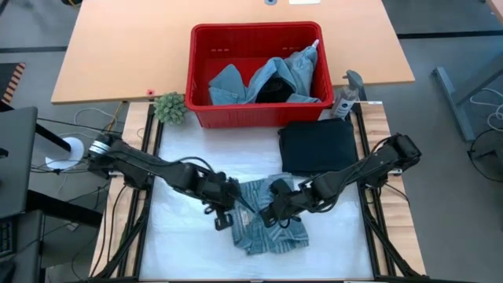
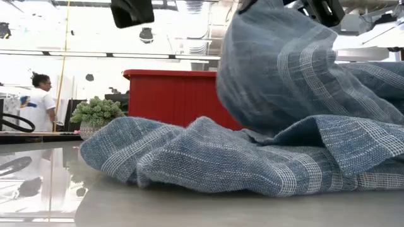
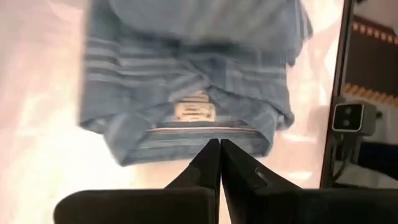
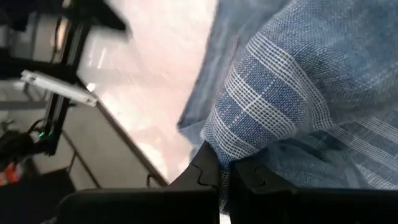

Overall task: Fold Laundry from Bin
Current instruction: Fold the blue polo shirt

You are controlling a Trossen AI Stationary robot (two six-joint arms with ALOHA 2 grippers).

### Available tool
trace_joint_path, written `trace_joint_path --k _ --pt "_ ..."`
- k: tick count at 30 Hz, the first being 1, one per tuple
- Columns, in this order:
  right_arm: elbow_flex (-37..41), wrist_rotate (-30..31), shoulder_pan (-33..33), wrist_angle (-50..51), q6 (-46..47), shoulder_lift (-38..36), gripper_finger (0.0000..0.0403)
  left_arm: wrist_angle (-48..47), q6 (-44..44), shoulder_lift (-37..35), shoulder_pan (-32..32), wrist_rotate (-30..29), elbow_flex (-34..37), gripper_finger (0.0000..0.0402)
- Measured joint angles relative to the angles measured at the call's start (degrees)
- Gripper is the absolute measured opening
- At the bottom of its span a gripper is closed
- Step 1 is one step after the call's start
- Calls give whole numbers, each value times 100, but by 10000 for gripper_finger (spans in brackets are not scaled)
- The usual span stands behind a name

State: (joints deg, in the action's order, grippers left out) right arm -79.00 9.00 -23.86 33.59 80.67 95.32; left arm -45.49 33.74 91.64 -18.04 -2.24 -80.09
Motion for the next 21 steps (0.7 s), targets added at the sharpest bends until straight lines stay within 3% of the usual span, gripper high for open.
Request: trace_joint_path --k 10,21 --pt "0 -443 84 -399 -82 200 27 -228 12 -771 2 -1059 0 0" --pt "-2 -635 20 -887 -569 259 27 -364 -51 -785 3 -1319 0 0"
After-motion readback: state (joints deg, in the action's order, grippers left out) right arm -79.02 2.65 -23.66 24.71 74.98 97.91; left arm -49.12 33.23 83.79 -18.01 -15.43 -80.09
